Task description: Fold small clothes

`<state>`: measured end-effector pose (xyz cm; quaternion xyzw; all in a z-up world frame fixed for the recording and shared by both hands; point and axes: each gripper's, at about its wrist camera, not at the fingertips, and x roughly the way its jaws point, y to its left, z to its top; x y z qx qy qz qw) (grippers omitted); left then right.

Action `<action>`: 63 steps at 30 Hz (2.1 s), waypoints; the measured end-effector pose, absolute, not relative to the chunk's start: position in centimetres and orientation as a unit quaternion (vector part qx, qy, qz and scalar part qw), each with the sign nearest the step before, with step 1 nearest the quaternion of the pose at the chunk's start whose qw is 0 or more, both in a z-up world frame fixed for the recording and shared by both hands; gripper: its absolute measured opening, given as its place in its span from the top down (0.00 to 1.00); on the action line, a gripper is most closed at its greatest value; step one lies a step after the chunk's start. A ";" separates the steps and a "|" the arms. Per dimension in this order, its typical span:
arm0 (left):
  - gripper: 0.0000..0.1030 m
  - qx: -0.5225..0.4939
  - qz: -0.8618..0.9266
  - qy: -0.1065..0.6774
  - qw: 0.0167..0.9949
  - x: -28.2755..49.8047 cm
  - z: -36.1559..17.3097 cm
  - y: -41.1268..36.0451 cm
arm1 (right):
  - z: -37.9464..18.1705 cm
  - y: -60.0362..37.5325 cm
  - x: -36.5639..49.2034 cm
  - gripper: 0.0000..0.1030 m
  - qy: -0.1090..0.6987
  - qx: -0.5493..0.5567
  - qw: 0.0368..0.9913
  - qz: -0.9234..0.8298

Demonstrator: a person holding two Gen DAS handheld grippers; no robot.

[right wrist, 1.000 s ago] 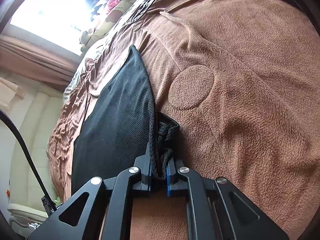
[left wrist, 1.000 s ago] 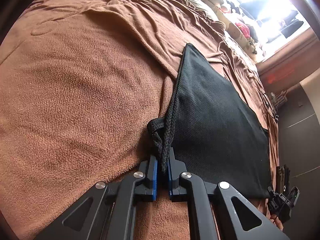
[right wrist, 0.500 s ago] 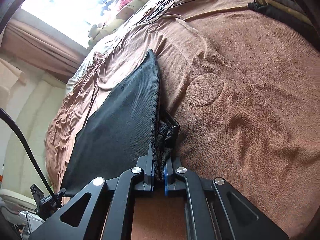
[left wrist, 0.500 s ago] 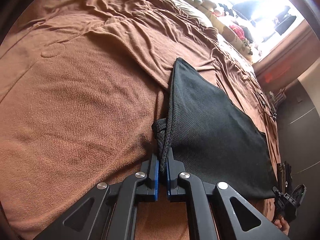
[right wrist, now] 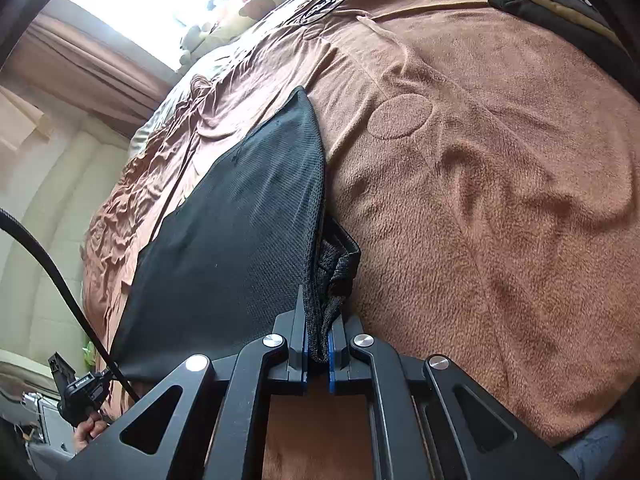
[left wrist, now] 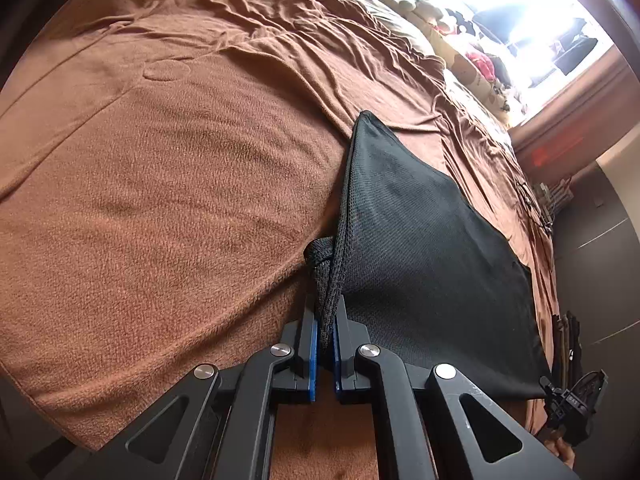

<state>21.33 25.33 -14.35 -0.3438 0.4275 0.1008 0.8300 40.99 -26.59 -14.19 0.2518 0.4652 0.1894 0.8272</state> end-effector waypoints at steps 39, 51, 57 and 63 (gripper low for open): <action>0.72 -0.444 0.080 0.400 0.798 18.9 -17.6 25.7 | -8.7 -13.8 39.0 0.55 0.438 0.065 0.856 0.268; 0.72 -0.482 0.106 0.373 0.786 18.5 -18.0 26.8 | -11.5 -6.6 43.5 0.70 0.468 0.015 0.822 0.323; 0.72 -0.493 0.113 0.369 0.780 17.8 -17.7 27.1 | -12.4 -3.6 44.9 0.75 0.476 -0.010 0.810 0.342; 0.69 -0.507 0.109 0.372 0.770 17.5 -17.8 27.2 | -13.8 -1.5 46.3 0.75 0.494 -0.011 0.797 0.347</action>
